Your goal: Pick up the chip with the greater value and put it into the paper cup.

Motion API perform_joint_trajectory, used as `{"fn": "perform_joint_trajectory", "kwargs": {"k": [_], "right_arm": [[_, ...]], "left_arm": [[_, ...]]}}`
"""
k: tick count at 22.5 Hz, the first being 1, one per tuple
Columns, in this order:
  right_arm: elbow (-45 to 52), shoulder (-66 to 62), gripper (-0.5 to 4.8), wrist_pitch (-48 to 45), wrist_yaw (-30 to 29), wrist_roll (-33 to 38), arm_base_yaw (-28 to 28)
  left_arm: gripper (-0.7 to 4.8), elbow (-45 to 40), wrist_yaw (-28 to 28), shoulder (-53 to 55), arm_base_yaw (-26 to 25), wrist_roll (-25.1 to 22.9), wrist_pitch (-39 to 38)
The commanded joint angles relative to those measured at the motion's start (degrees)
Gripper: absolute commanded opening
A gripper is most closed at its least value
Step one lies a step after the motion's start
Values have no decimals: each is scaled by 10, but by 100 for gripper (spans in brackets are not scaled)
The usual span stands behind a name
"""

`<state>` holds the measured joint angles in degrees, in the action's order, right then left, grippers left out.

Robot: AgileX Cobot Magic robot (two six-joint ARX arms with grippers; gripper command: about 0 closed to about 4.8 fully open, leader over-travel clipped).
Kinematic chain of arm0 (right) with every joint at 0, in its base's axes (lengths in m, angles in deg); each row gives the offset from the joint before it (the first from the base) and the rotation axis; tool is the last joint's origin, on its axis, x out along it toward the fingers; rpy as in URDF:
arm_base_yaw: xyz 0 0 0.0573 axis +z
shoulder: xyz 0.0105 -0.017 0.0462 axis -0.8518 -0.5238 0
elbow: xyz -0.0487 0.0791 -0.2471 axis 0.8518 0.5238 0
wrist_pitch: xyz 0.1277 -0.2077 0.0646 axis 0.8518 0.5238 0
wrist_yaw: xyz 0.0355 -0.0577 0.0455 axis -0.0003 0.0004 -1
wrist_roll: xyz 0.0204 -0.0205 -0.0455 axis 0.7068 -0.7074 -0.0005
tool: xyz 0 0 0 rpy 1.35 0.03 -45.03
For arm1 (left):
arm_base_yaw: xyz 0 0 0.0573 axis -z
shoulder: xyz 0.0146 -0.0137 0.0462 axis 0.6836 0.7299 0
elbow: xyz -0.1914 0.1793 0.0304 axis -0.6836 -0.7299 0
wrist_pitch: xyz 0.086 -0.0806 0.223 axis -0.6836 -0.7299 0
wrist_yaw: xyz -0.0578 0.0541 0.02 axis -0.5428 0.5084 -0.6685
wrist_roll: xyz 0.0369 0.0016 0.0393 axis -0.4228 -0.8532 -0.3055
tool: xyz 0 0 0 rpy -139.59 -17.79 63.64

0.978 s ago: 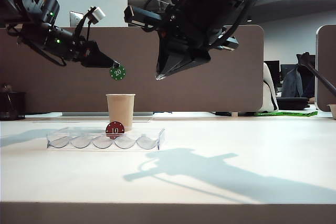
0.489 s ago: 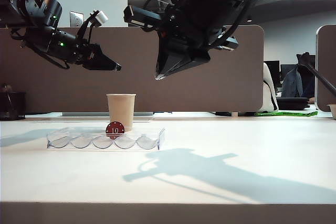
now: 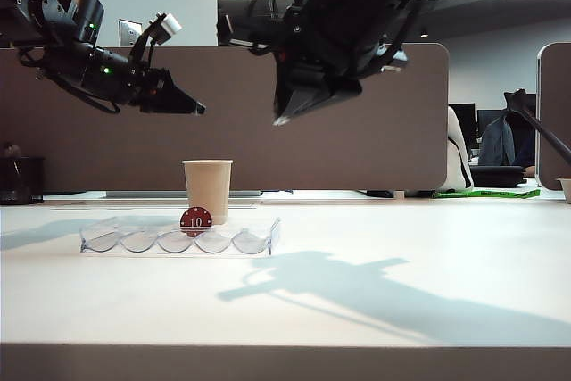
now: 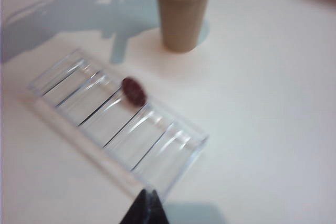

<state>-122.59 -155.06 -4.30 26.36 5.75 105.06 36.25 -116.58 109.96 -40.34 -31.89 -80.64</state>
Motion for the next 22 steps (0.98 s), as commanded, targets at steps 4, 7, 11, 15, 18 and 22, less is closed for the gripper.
{"fn": "perform_joint_trajectory", "kwargs": {"k": [4, 7, 11, 15, 18, 22], "right_arm": [[-3, 29, -5, -32, 11, -10, -59], [11, 53, -5, -50, -19, -14, -101], [67, 113, -5, -96, -41, -36, -151], [122, 190, -5, -95, -41, -91, -189], [172, 259, -5, -91, -95, -91, -230], [226, 338, -5, -91, -149, -91, -301]], "left_arm": [[-5, 0, 94, -41, -7, 42, 35], [-5, 0, 110, -61, -14, 85, 35], [-5, -12, 156, -93, -21, 104, 31], [-5, -53, 213, -137, -25, 108, 38], [-5, -107, 216, -181, -28, 124, 40], [-5, -194, 228, -242, -28, 125, 58]]}}
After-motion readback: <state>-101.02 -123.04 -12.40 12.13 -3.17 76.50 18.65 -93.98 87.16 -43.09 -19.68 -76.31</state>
